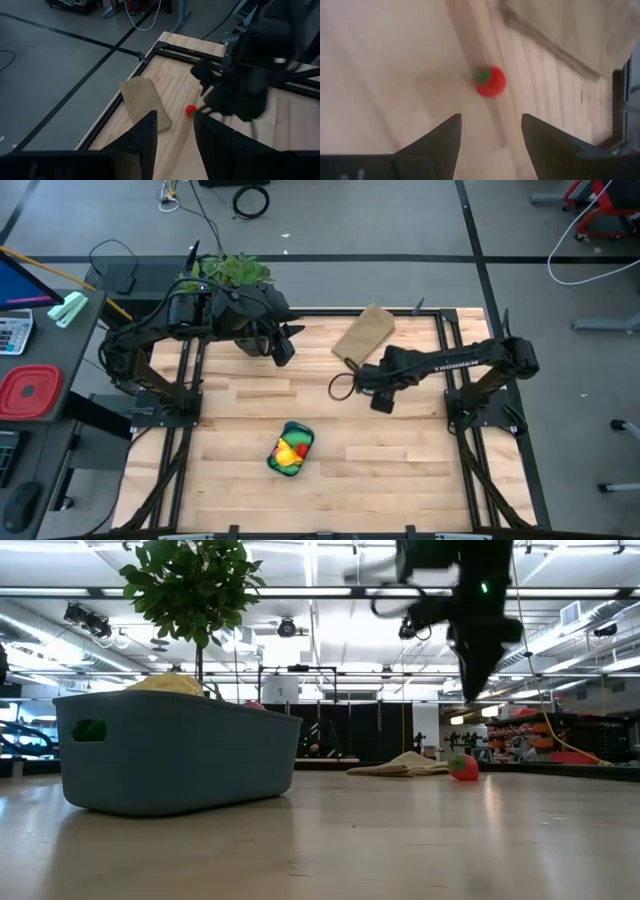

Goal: Pick and placing Produce into tupperware
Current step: Put the red strawberry into the blue bin

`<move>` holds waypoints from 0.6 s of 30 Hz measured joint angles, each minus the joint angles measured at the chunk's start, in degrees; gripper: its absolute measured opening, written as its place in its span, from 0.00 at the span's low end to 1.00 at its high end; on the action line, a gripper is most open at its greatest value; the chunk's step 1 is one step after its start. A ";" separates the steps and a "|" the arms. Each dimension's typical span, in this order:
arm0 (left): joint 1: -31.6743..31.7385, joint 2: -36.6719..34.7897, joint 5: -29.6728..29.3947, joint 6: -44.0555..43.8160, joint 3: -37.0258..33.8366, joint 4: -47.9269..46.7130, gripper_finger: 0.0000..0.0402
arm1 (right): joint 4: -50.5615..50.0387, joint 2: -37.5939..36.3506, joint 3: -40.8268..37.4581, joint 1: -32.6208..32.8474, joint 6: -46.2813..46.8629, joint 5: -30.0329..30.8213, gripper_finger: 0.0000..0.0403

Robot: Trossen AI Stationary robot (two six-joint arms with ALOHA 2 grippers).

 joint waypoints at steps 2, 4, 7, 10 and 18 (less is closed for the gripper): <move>0.00 0.00 0.02 0.13 0.01 -0.07 0.34 | 1.95 -1.05 -3.46 -2.69 -3.27 -0.09 0.54; 0.02 0.00 0.00 0.15 0.00 -0.11 0.34 | 3.73 -2.01 -6.54 -5.35 -7.35 -0.76 0.54; 0.02 0.00 0.00 0.15 0.00 -0.11 0.35 | 6.13 -2.58 -9.36 -8.57 -14.04 -2.93 0.53; 0.02 0.00 0.02 0.15 0.00 -0.22 0.35 | 8.20 -2.57 -10.34 -10.41 -22.56 -3.53 0.52; 0.02 0.00 0.00 0.15 0.00 -1.22 0.33 | 11.48 -2.19 -10.36 -11.62 -44.04 -3.55 0.52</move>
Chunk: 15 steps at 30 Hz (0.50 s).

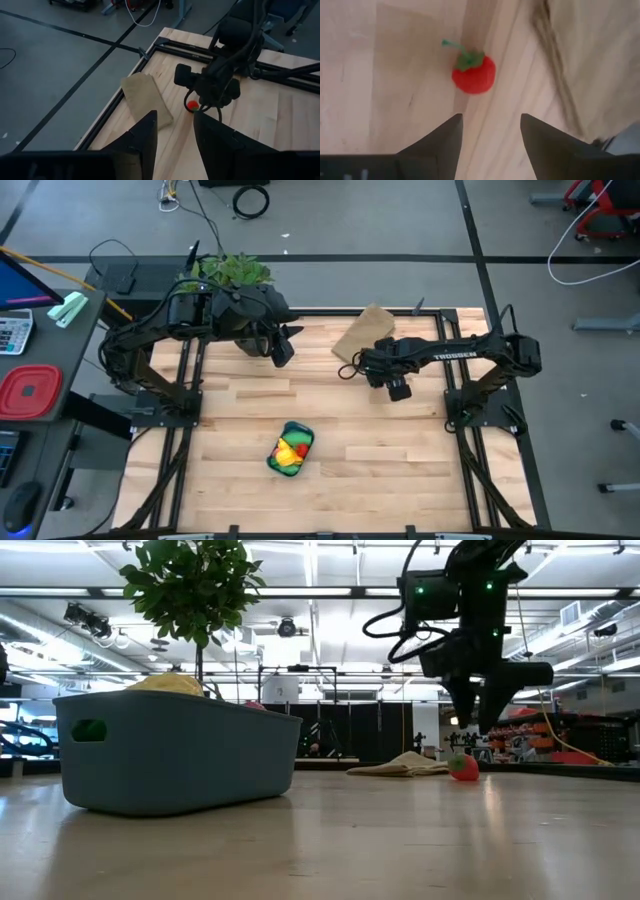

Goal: Pick and placing Produce into tupperware
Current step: Put the red strawberry into the blue bin

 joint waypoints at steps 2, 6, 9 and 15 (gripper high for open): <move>0.00 0.00 0.02 0.00 0.00 -0.04 0.33 | 2.02 0.01 0.00 0.01 -1.58 0.00 0.52; 0.00 0.00 0.02 0.00 0.00 -0.12 0.34 | 4.06 0.60 0.00 0.01 -2.58 -0.98 0.52; 0.00 0.00 0.02 0.00 0.00 -0.38 0.34 | 3.66 1.28 -0.01 0.01 -3.99 -2.02 0.52; 0.00 0.00 0.01 -0.01 0.00 -1.61 0.33 | 3.72 2.72 -0.07 0.06 -4.38 -4.02 0.52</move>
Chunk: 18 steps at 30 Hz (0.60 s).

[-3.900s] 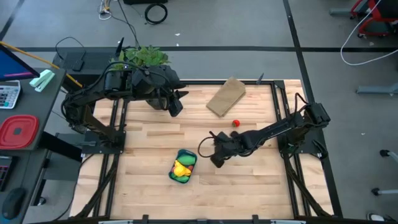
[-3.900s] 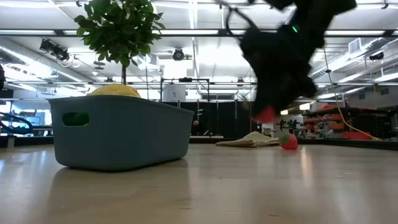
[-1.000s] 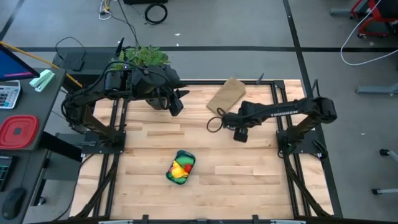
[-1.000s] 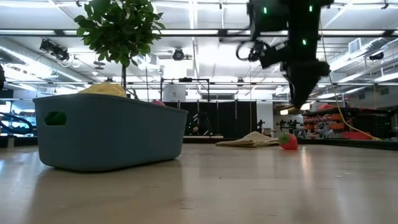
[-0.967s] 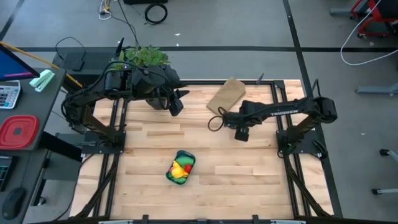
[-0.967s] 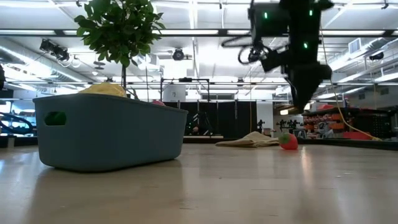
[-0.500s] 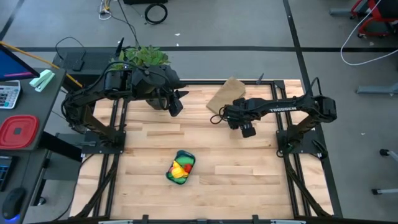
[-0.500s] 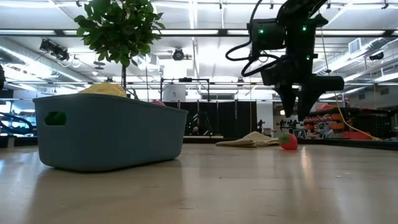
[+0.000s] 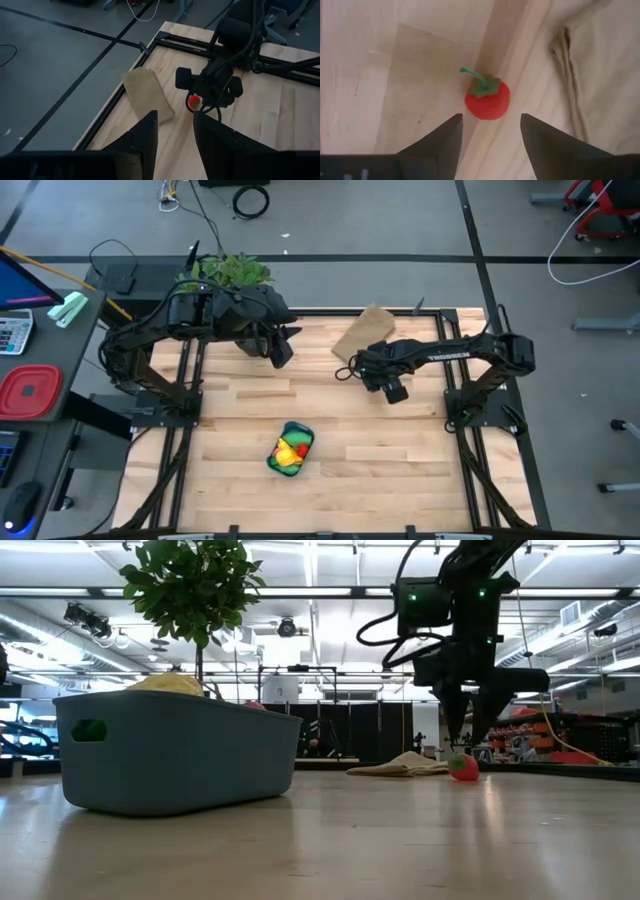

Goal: Pick and placing Produce into tupperware
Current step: Put the red strawberry into the blue bin

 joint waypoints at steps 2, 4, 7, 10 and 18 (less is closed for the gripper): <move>-0.02 0.00 0.00 -0.01 0.00 -0.09 0.33 | 0.04 0.44 0.00 -0.02 -0.08 -0.09 0.52; -0.02 0.00 0.00 -0.01 0.00 -0.07 0.33 | 0.21 0.77 0.00 -0.04 -0.95 -0.04 0.52; -0.02 0.00 0.01 -0.01 0.00 -0.07 0.33 | 0.36 1.50 -0.02 -0.04 -1.97 -0.09 0.52; -0.02 0.00 0.00 -0.01 0.00 -0.06 0.33 | 0.57 2.31 -0.02 -0.04 -2.02 -0.05 0.52; -0.02 0.00 -0.01 -0.01 0.00 -0.03 0.33 | 1.05 5.29 -0.02 -0.04 -1.64 1.63 0.53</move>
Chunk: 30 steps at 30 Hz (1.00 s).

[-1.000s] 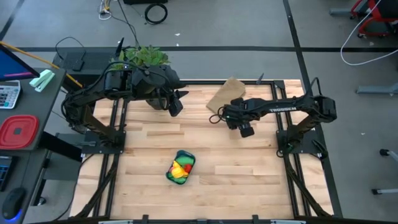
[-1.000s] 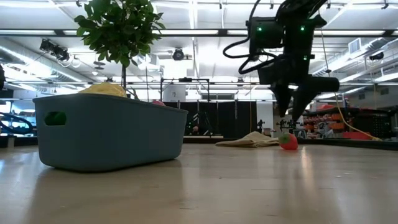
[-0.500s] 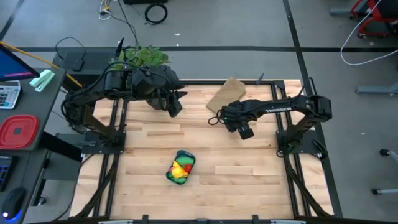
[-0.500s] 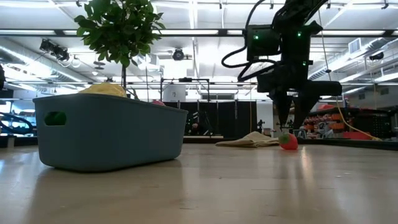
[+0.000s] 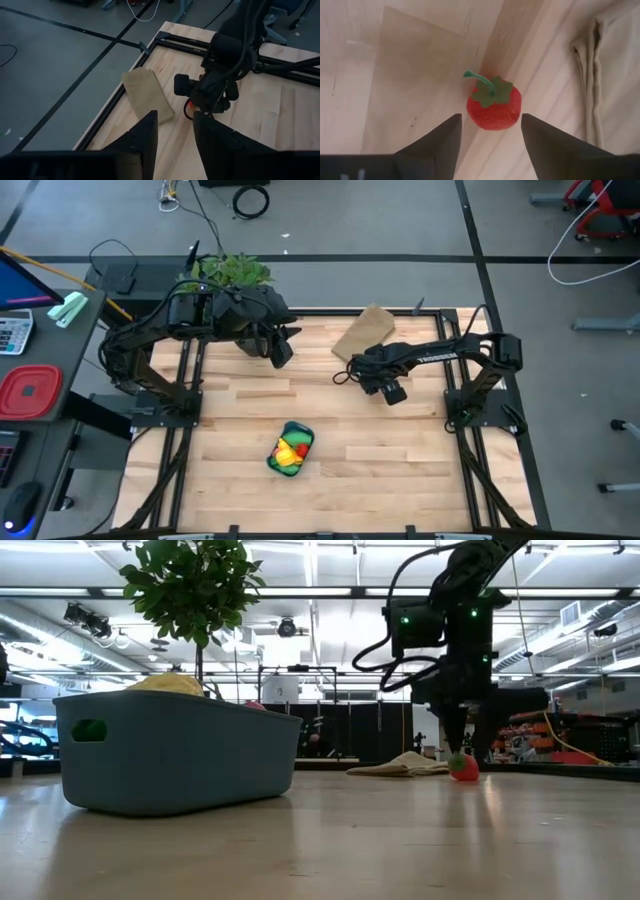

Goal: Pick and placing Produce into tupperware
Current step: Put the red strawberry into the blue bin

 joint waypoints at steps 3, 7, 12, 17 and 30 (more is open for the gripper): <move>0.00 0.00 0.00 0.00 0.00 0.00 0.33 | 1.04 0.44 0.00 0.00 1.06 0.00 0.56; 0.00 0.00 0.02 1.16 0.00 0.02 0.33 | 2.43 0.37 0.00 0.00 1.68 0.04 0.61; 0.00 0.00 0.01 0.98 0.00 0.04 0.33 | 2.40 0.35 0.00 0.00 1.68 0.04 0.66; 0.00 0.00 0.00 0.97 0.00 0.04 0.33 | 2.40 0.35 0.00 0.00 1.70 0.04 0.67; 0.00 0.00 0.02 0.94 0.00 0.02 0.33 | 2.47 0.46 0.00 -0.59 2.25 -2.12 0.67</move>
